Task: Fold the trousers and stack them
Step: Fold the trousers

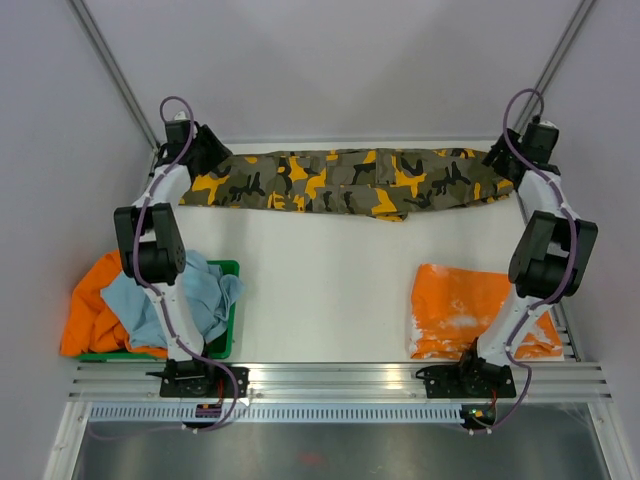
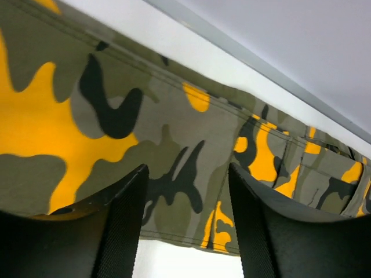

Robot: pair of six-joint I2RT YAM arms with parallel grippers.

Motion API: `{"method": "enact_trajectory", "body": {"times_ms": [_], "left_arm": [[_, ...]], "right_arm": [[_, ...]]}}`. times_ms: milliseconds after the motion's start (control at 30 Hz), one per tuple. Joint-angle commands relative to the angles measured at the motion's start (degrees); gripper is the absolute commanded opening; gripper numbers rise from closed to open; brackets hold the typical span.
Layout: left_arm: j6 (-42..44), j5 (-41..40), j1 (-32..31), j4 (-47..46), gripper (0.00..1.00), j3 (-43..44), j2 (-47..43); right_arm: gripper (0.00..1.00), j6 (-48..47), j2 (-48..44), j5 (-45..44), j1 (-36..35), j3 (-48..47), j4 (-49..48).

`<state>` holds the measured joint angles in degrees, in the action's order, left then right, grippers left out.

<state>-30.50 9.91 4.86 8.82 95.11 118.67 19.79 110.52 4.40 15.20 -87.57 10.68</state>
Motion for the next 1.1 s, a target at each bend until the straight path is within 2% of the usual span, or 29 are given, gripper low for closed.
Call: {"method": "enact_trajectory", "body": {"times_ms": [0, 133, 300, 467, 567, 733, 1067], "left_arm": [[-3.2, 2.0, 3.7, 1.6, 0.64, -2.6, -2.5], [-7.5, 3.1, 7.6, 1.5, 0.67, -4.3, -2.8], [-9.8, 1.3, 10.5, 4.8, 0.71, -4.5, -3.4], [-11.3, 0.4, 11.0, 3.5, 0.71, -8.4, -2.4], [-12.8, 0.5, 11.2, 3.7, 0.7, -8.4, -0.6], [-15.5, -3.8, 11.2, 2.0, 0.71, -11.3, 0.5], [-19.6, -5.4, 11.6, 3.2, 0.69, -9.6, 7.1]], "right_arm": [[0.74, -1.2, 0.2, -2.0, 2.2, -1.5, 0.7], [0.74, -5.2, 3.5, 0.2, 2.1, -0.4, -2.3], [0.74, -3.6, 7.3, -1.6, 2.1, -1.1, -0.5], [0.74, 0.3, 7.6, -1.9, 2.1, 3.0, -5.4], [0.74, 1.0, 9.5, -1.9, 2.1, 2.1, -4.5], [0.75, 2.9, 11.3, -1.9, 2.2, 3.1, -6.4], [0.76, 3.7, 17.3, -0.6, 2.2, -2.2, -4.6]]}}
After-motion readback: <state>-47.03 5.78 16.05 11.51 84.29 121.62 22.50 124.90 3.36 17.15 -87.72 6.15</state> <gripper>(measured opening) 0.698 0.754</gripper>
